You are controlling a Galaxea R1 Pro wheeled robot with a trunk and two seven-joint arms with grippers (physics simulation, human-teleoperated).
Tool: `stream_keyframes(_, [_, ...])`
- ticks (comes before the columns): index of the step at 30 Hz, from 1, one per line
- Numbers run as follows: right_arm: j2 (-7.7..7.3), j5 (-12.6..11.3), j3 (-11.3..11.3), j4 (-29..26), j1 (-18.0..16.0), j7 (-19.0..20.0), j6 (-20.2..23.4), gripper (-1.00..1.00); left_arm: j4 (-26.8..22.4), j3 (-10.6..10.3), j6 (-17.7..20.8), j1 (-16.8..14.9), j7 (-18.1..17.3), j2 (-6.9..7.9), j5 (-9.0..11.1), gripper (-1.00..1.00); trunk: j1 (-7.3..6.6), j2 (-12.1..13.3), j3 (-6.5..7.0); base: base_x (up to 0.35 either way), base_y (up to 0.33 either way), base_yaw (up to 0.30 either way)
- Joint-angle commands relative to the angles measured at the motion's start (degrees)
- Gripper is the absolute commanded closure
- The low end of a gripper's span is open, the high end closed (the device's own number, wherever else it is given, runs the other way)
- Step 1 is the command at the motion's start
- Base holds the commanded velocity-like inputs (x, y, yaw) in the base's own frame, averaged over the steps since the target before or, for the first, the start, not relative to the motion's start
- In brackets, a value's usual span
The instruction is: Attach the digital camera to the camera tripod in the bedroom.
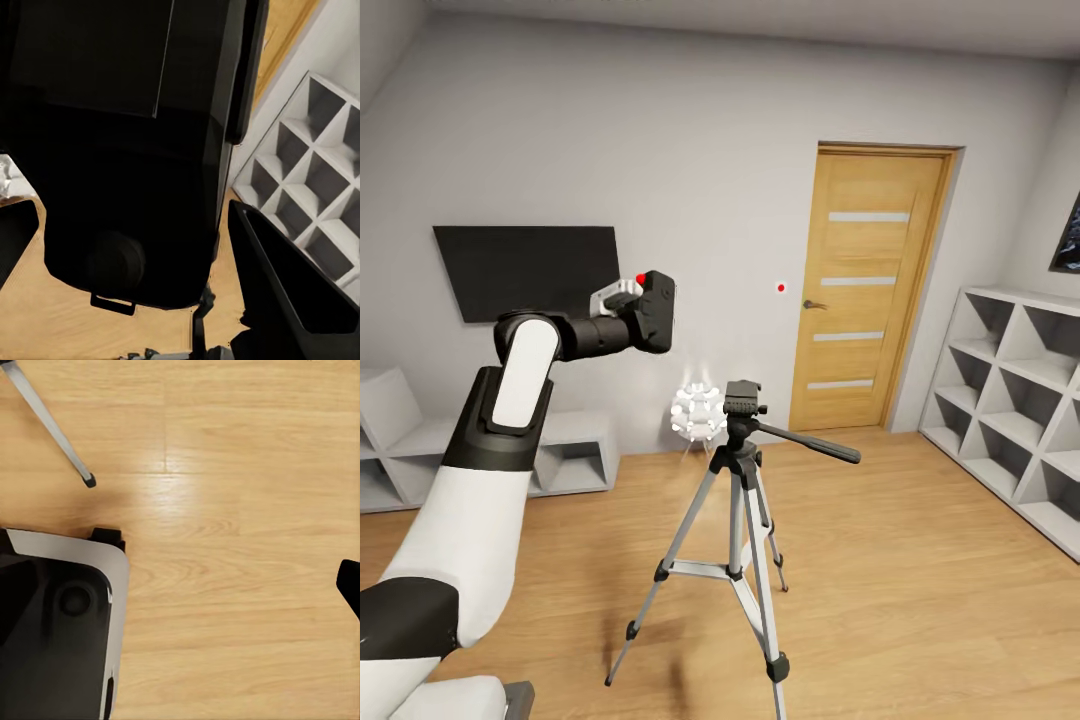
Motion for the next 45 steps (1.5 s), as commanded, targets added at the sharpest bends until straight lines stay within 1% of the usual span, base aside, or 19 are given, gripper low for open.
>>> stream_keyframes(1, [-0.02,0.4,-0.5,0.2,-0.1,0.1,-0.3,-1.0,-0.1,0.2,0.1,0.0,0.3,0.15,0.2,1.0,0.02,0.0,-0.02,0.0,0.0,0.0])
stream_keyframes(4, [0.0,0.5,-0.5,0.2,-0.1,-0.2,-0.3,-1.0,-0.1,1.0,0.0,0.0,-0.4,0.27,-1.0,1.0,0.02,0.0,-0.02,0.0,0.0,0.0])
stream_keyframes(12, [0.02,0.2,-0.6,0.2,-0.1,-0.8,-0.2,-1.0,-0.2,1.0,0.0,0.0,-2.3,0.27,-3.3,1.0,0.02,0.0,-0.13,0.0,0.0,0.0])
stream_keyframes(25, [0.01,0.2,-0.6,0.2,-0.1,-0.8,-0.2,-1.0,0.1,1.0,0.0,0.0,-5.3,0.26,-7.0,1.0,0.02,0.0,-1.2,0.0,0.0,0.0])
stream_keyframes(26, [0.01,0.2,-0.6,0.2,-0.1,-0.8,-0.2,-1.0,0.1,1.0,0.0,0.0,-47.6,0.26,-30.3,1.0,0.02,0.0,-1.29,0.0,0.0,0.0])
stream_keyframes(45, [0.01,0.2,-0.6,0.2,-0.1,-0.9,-0.3,-1.0,0.4,1.1,-0.1,0.0,-47.6,0.24,-30.2,1.0,0.02,0.0,-3.01,0.0,0.0,0.0])
